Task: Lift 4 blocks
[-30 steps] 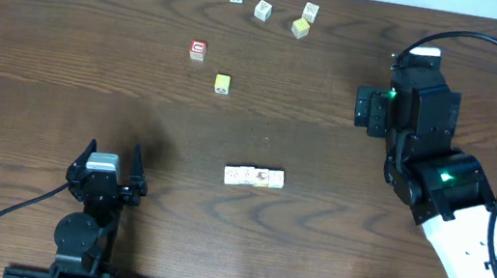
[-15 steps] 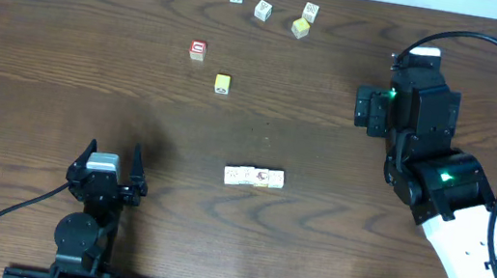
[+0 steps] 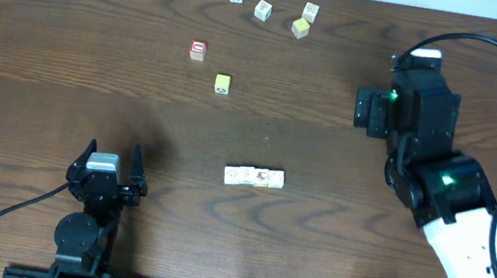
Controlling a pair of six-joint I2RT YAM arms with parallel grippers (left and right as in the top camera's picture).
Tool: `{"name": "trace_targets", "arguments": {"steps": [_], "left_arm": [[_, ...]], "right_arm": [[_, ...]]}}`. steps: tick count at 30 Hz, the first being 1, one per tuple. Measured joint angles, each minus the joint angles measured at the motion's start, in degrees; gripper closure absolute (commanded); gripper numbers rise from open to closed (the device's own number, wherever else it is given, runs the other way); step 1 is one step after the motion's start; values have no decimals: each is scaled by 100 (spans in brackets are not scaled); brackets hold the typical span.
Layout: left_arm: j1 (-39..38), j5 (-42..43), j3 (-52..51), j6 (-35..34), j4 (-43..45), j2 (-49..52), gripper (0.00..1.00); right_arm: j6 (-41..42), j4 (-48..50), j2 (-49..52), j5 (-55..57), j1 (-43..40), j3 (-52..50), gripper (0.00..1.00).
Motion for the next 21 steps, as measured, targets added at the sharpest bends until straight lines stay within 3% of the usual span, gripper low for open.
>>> {"name": "trace_targets", "arguments": {"steps": [5,10,16,21], "left_arm": [[0,0,9,0,-9,0,25],[0,4,15,-2,-24,0,25],[0,0,17,0,-24,0,25],[0,2,17,0,-24,2,25]], "right_arm": [[323,2122,-1423,-221,-72,-1075,1],[599,4216,-3705,-761,-791,-3220,1],[1211,4343,-5528,-1338,-1707,-5497,1],[1574,4881,-6439,-1515,-1908,-6411,1]]}}
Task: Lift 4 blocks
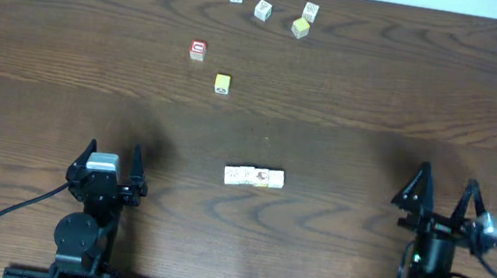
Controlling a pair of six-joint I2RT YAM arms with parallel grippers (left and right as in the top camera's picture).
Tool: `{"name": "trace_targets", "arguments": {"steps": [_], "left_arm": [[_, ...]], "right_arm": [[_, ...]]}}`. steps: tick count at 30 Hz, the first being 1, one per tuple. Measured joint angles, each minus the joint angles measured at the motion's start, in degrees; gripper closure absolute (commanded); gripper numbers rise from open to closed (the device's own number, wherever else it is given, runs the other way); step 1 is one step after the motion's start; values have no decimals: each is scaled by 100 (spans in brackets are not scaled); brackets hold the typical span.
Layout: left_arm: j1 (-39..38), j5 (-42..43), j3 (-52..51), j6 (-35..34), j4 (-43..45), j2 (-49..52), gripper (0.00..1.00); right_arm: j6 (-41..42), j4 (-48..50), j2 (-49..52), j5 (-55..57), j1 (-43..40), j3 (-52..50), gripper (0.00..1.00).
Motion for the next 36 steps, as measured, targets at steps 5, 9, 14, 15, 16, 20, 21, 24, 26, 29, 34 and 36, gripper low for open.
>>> {"name": "trace_targets", "arguments": {"steps": [5,9,14,15,16,20,21,24,26,29,34,36], "left_arm": [[0,-2,-2,0,0,0,25],[0,0,0,0,0,0,25],[0,0,0,0,0,0,25],[0,0,0,-2,0,0,25],[0,-2,0,0,0,0,25],[0,0,-2,0,0,-2,25],[0,-2,0,0,0,-2,25],[0,0,0,-2,0,-2,25],[0,0,0,0,0,-2,25],[0,0,0,0,0,-2,25],[0,0,-2,0,0,-2,25],[0,0,0,-2,0,-2,25]], "right_arm": [[133,-90,-562,-37,-7,-396,1],[157,-715,-586,-55,-90,-470,1],[144,-1676,-586,-59,-118,-483,1],[87,-1700,-579,-76,-160,-483,1],[17,-1700,-588,-79,-203,-483,1],[-341,-1725,-588,-177,-398,-483,1],[-433,-1731,-588,-216,-444,-483,1],[-719,-1744,-588,-310,-505,-483,1],[-931,-1746,-588,-356,-511,-483,1],[-1239,-1751,-588,-428,-511,-483,1],[-1513,-1751,-588,-446,-518,-483,1],[-1552,-1751,-588,-444,-518,-483,1]]}}
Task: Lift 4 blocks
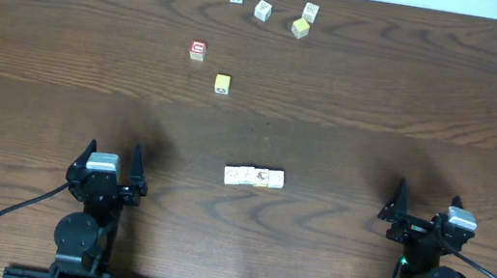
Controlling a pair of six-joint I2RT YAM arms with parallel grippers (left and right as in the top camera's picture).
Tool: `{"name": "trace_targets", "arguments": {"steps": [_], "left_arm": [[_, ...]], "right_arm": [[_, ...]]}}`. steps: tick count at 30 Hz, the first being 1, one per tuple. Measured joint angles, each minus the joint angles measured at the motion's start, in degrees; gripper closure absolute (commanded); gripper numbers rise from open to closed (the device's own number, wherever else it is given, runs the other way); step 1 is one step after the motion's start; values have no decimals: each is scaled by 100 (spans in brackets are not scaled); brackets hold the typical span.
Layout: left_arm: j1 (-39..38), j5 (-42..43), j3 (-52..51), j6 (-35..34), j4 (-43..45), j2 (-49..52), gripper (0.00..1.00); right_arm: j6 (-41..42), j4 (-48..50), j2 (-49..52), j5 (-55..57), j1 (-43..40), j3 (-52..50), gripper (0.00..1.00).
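A short row of pale blocks (254, 177) lies flat at the table's middle front. Loose blocks lie further back: a red one (198, 50), a yellow one (222, 83), and a cluster of white and yellow ones (285, 15) near the far edge. My left gripper (113, 156) is parked at the front left, fingers apart and nothing between them. At the front right, well clear of the row, my right gripper (425, 201) rests with its fingers spread and holds nothing.
The dark wooden table (409, 103) carries only the blocks. Both arm bases and their cables sit along the front edge.
The right gripper has shifted a little left and settled squarer at the front right. The left arm and all blocks have not moved.
The right arm was first stretched out over the right back of the table. Then it was folded down at the front right. It now rests there, slightly shifted. The row of blocks and the loose blocks stayed in place throughout.
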Motion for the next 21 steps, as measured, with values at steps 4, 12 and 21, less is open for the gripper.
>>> {"name": "trace_targets", "arguments": {"steps": [4,12,21], "left_arm": [[0,0,0,2,0,0,25],[0,0,0,0,0,0,25],[0,0,0,2,0,0,25]], "right_arm": [[-52,7,0,24,0,0,1],[-105,7,0,24,0,0,1],[-107,7,0,24,0,0,1]]}}
